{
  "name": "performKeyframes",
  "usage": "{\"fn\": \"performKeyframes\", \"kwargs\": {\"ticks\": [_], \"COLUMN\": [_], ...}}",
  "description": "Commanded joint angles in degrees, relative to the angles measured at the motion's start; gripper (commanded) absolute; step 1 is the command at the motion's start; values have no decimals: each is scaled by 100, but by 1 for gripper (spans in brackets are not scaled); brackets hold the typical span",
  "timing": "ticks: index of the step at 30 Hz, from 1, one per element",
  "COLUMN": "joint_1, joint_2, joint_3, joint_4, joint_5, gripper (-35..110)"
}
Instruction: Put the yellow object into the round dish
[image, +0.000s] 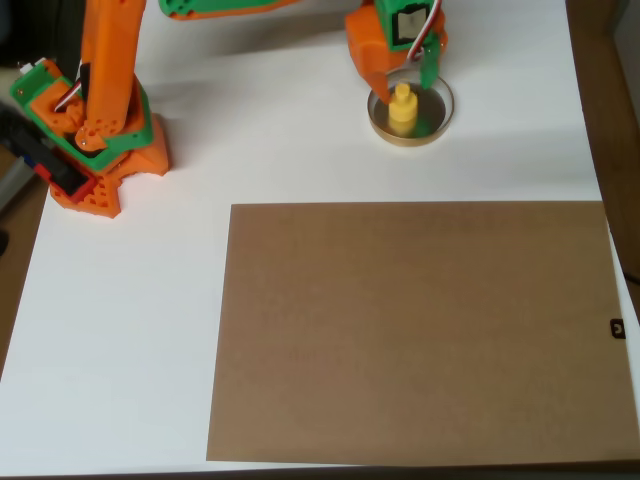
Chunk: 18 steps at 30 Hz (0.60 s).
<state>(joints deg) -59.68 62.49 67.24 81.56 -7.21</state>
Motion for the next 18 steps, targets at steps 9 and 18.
{"fn": "performKeyframes", "kwargs": {"ticks": [9, 18], "joint_1": [70, 422], "joint_2": [773, 2514], "joint_3": [-360, 1248], "joint_4": [316, -9], "joint_5": [-167, -571], "gripper": [24, 24]}}
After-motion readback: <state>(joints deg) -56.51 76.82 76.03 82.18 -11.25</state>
